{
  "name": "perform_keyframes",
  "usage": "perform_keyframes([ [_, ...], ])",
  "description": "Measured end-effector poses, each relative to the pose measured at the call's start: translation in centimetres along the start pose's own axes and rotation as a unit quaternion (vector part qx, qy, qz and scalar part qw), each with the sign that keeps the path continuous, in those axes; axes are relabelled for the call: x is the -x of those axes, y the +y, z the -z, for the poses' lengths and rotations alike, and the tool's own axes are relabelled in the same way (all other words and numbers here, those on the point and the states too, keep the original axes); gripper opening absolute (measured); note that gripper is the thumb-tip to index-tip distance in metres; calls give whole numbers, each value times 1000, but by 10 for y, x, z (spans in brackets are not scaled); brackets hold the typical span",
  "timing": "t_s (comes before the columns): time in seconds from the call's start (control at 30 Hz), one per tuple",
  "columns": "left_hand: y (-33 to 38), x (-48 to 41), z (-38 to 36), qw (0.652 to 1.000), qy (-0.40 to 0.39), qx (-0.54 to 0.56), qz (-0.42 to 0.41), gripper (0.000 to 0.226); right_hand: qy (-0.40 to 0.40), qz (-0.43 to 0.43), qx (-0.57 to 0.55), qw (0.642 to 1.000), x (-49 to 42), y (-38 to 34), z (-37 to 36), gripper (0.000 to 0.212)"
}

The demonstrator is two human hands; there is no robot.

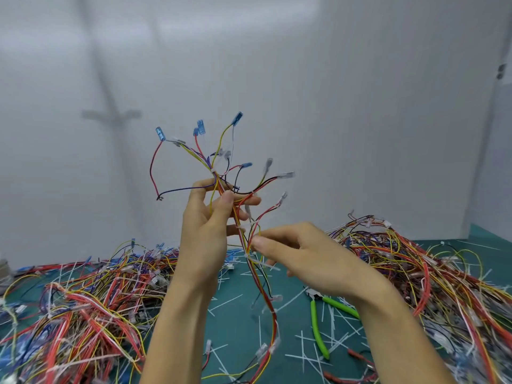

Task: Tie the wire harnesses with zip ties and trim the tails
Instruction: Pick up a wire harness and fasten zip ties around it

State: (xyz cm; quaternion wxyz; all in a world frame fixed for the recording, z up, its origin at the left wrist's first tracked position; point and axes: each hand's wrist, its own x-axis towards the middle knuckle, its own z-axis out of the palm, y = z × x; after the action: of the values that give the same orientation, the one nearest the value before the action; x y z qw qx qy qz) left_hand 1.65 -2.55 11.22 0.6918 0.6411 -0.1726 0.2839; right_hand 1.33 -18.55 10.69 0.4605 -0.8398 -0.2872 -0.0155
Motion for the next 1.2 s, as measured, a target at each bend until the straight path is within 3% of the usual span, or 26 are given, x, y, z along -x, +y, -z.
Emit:
perform_keyframes([
  [0.13,0,0,-4,1000,6,-2,-11,10,12,10,-44,999,0,-2,0,34],
  [0.3,-2,-1,-7,999,-18,19,-19,13,150,-10,-123,981,-10,1,-16,16],
  [0.4,-4,-2,-3,999,-31,-9,-3,26,205,14,-224,953,-9,-1,-12,9],
  [0.5,-9,0,-1,990,-49,-122,52,55,256,34,-275,926,-7,-1,-3,7],
  [0.6,-15,2,4,944,-199,-237,115,61,299,39,-289,908,-6,3,5,13],
  [0.7,-21,7,6,850,-396,-297,179,40,324,42,-294,898,-5,7,10,15],
  [0.8,-31,10,2,826,-396,-328,231,23,342,50,-304,888,-3,10,15,16],
  [0.87,-33,9,3,824,-381,-320,270,27,355,58,-310,880,-3,11,17,17],
  [0.97,-32,9,12,795,-403,-333,307,26,379,73,-322,864,-2,12,21,17],
  [1.03,-32,9,17,801,-391,-317,323,15,390,85,-323,858,-1,11,24,17],
  [1.2,-31,2,19,906,-206,-228,292,16,407,93,-340,843,1,8,30,19],
])
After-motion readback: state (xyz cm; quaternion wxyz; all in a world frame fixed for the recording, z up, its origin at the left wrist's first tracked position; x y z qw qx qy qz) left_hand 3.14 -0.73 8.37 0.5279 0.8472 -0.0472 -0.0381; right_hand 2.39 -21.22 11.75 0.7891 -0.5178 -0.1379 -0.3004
